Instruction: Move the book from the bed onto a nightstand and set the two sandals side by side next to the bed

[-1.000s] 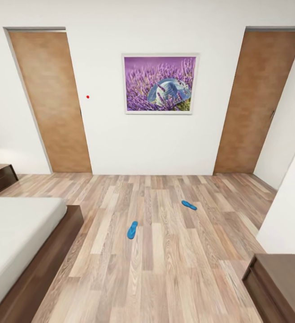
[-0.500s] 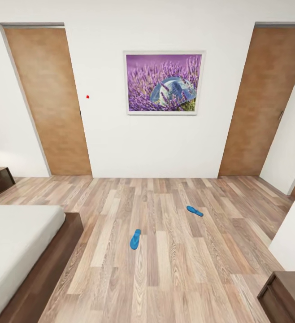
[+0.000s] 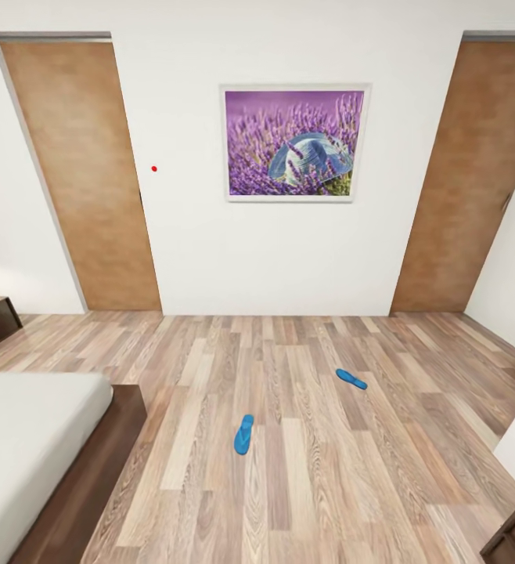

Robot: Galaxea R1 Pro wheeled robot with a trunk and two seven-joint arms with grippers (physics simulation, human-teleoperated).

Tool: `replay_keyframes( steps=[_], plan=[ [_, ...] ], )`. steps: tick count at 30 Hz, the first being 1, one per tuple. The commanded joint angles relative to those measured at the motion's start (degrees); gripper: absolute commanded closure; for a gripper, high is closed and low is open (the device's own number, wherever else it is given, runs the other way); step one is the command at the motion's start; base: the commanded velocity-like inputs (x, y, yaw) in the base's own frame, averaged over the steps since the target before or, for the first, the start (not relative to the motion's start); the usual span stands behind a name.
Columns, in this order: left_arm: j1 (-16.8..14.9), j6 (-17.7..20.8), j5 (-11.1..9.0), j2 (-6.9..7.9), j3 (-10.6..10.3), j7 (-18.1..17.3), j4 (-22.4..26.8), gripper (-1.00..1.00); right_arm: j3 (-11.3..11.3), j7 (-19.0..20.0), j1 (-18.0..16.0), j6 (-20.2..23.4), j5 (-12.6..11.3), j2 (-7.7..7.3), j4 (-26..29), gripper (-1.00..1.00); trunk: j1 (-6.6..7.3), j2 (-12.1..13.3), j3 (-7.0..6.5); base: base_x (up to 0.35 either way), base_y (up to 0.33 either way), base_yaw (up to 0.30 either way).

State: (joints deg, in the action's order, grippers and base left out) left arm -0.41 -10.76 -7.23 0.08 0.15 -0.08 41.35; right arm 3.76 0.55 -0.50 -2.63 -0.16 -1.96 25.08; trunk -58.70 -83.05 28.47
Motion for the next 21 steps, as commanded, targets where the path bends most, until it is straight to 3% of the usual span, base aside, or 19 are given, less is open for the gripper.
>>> replay_keyframes(
  steps=[1, 11, 21],
  plan=[
    [0.0, -0.2, -0.5, 0.01, -0.1, 0.0, 0.0, -1.0, 0.1, 0.0, 0.0, -0.2, 0.0, 0.02, 0.0, -1.0, -0.02, 0.0, 0.06, 0.263, 0.141, 0.0],
    [0.0, -0.2, -0.5, 0.01, -0.1, 0.0, 0.0, -1.0, 0.1, 0.1, 0.0, -0.2, 0.0, 0.02, 0.0, -1.0, -0.02, 0.0, 0.01, 0.242, 0.131, -0.018],
    [0.0, -0.2, -0.5, 0.01, -0.1, 0.0, 0.0, -1.0, 0.2, 0.1, 0.0, -0.2, 0.0, 0.02, 0.0, -1.0, -0.02, 0.0, -0.47, 0.022, 0.01, -0.14]
  ],
)
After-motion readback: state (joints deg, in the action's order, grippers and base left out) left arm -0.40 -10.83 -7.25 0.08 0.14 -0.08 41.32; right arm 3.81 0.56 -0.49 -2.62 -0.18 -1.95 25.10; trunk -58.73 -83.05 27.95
